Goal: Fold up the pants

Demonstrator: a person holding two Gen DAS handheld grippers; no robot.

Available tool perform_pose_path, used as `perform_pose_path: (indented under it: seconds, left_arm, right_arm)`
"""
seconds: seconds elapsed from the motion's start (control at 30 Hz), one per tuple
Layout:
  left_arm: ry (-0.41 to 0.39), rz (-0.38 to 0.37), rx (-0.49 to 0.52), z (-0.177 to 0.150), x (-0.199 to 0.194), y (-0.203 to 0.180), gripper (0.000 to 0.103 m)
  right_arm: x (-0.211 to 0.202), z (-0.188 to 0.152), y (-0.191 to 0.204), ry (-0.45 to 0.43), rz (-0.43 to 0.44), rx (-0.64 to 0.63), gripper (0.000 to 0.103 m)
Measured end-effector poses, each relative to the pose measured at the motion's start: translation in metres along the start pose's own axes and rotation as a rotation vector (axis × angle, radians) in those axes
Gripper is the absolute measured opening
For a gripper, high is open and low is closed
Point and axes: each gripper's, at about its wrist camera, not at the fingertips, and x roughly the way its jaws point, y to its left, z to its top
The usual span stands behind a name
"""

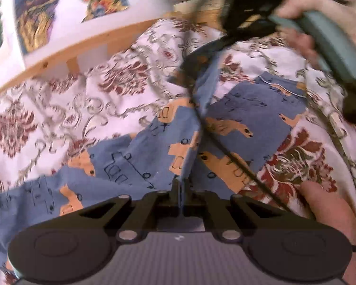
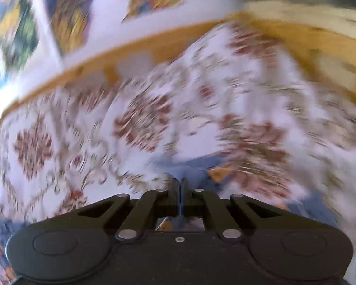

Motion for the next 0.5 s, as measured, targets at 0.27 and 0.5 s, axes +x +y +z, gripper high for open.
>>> perform_pose_path:
  seconds: [0.27,0.5]
  left_arm:
    - [0.063,-0.040,0.150,-0.003,0.006,-0.021,0.000]
    - [0.101,-0.047,0.212,-0.007,0.010,-0.028,0.000]
  right_arm:
    - [-0.039,-0.100,-0.072,0.029,-0.142,0.370,0.000]
    - [-0.043,-0.100,-0.056,0.012,-0.164,0.285,0.000]
